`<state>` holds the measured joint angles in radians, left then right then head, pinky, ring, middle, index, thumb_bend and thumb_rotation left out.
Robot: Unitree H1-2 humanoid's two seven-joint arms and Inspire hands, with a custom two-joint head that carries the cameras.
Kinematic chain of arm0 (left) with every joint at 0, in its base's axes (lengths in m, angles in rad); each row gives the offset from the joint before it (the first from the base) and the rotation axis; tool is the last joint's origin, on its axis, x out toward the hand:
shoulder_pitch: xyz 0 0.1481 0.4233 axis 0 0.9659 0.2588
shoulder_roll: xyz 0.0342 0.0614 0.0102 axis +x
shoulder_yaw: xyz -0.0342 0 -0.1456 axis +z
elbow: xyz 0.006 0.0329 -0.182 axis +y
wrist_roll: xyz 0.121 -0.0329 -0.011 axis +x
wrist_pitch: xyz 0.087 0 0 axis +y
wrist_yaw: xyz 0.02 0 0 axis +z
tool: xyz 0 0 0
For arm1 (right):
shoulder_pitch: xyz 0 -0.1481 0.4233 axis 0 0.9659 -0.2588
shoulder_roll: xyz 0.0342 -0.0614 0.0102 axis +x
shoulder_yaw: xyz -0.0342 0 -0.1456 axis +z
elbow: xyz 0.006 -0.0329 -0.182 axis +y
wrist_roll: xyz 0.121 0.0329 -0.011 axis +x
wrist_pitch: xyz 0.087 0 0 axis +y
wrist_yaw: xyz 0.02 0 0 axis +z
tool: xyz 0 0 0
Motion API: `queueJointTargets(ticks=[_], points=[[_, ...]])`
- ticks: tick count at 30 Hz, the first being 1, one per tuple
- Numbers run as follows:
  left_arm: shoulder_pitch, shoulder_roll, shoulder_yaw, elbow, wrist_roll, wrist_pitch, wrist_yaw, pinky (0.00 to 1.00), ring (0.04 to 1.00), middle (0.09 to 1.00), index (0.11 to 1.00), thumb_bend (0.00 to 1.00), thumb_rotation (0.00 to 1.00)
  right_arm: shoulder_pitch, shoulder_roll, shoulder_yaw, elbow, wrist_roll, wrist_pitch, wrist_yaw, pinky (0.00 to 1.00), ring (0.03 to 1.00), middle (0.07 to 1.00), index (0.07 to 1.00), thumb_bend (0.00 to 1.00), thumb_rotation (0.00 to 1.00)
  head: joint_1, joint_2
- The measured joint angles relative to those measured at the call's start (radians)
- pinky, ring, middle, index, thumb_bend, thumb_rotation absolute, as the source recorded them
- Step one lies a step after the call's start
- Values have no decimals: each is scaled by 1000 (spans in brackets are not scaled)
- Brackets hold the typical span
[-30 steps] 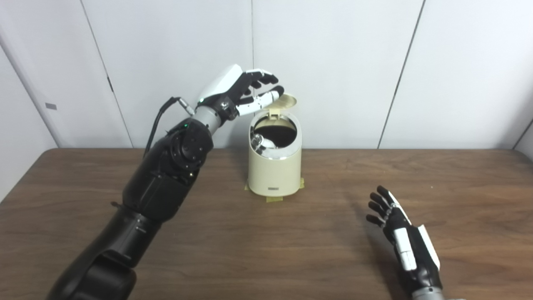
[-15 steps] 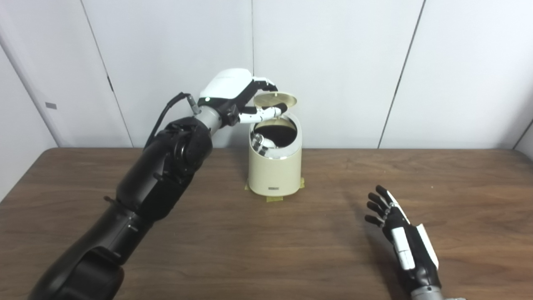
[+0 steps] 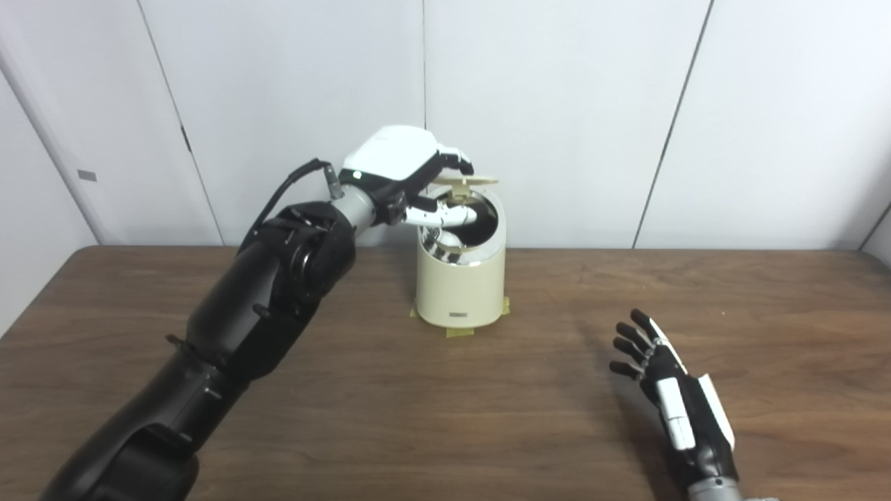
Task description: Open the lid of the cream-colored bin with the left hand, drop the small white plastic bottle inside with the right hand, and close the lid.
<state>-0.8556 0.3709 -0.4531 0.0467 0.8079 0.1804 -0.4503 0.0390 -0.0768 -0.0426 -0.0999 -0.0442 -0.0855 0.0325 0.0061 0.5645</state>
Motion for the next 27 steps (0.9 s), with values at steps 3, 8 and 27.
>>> queueJointTargets(ticks=[3, 8, 27], points=[[11, 4, -12, -2, 29, -3, -32, 798, 863, 835, 822, 613, 856, -1, 2, -5, 1, 10, 2, -2, 748, 851, 873, 926, 555, 997, -3, 3], [32, 5, -15, -2, 33, -11, -41, 790, 853, 836, 821, 604, 840, -2, 3, -6, 0, 11, 15, -5, 749, 850, 873, 926, 541, 999, -5, 6], [89, -4, -26, 7, 86, -74, -28, 851, 857, 847, 846, 576, 861, -2, 2, -3, -3, -11, 34, -19, 743, 841, 866, 926, 515, 999, -17, 25]])
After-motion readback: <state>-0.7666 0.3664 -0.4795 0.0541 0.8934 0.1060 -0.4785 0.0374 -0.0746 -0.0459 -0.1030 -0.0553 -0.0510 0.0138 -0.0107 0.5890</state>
